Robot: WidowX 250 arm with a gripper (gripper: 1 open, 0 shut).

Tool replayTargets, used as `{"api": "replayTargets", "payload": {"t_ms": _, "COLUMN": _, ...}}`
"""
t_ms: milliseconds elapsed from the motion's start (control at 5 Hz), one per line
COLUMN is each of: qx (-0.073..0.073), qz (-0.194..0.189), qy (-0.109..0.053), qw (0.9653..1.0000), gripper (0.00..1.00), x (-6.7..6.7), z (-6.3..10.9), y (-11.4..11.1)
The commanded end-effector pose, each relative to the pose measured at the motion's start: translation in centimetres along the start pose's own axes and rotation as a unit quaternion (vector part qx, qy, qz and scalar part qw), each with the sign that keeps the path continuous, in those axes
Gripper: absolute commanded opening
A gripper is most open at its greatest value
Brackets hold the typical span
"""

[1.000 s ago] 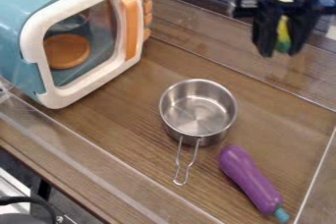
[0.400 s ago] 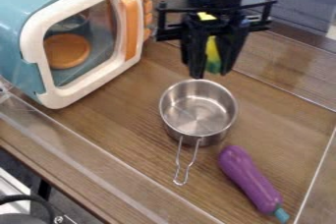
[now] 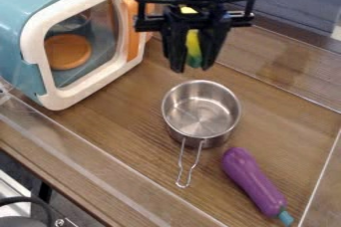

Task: Put the banana in the silver pot

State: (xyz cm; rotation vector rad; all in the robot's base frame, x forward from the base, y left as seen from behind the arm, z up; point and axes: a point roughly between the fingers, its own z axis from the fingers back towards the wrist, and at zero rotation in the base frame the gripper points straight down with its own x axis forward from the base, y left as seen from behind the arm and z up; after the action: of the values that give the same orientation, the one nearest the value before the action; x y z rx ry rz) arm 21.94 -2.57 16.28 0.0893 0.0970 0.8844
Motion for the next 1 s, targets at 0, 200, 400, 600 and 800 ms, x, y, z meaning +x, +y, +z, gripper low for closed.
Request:
{"api": "replayTargets", "payload": {"t_ms": 0, "qx": -0.008, "qz": 0.005, "qy": -0.011, "qw": 0.9999, "gripper": 0.0, "x": -0.2, "z": -1.0, "y": -0.3}}
{"api": "replayTargets", "payload": {"t_ms": 200, "qx": -0.005, "qz": 0.009, "qy": -0.01, "qw": 0.9999, "gripper": 0.0, "x": -0.5, "z": -3.9, "y": -1.0}}
{"api": "replayTargets", "payload": {"t_ms": 400, "qx": -0.008, "qz": 0.014, "qy": -0.007, "qw": 0.9998, "gripper": 0.0, "x": -0.5, "z": -5.3, "y": -1.5}}
{"api": "replayTargets", "payload": {"t_ms": 600, "qx": -0.011, "qz": 0.025, "qy": -0.003, "qw": 0.9996, "gripper": 0.0, "x": -0.5, "z": -6.3, "y": -2.0}}
{"api": "replayTargets", "payload": {"t_ms": 800, "qx": -0.013, "qz": -0.009, "qy": -0.001, "qw": 0.9999, "gripper": 0.0, "x": -0.1, "z": -7.1, "y": -1.9}}
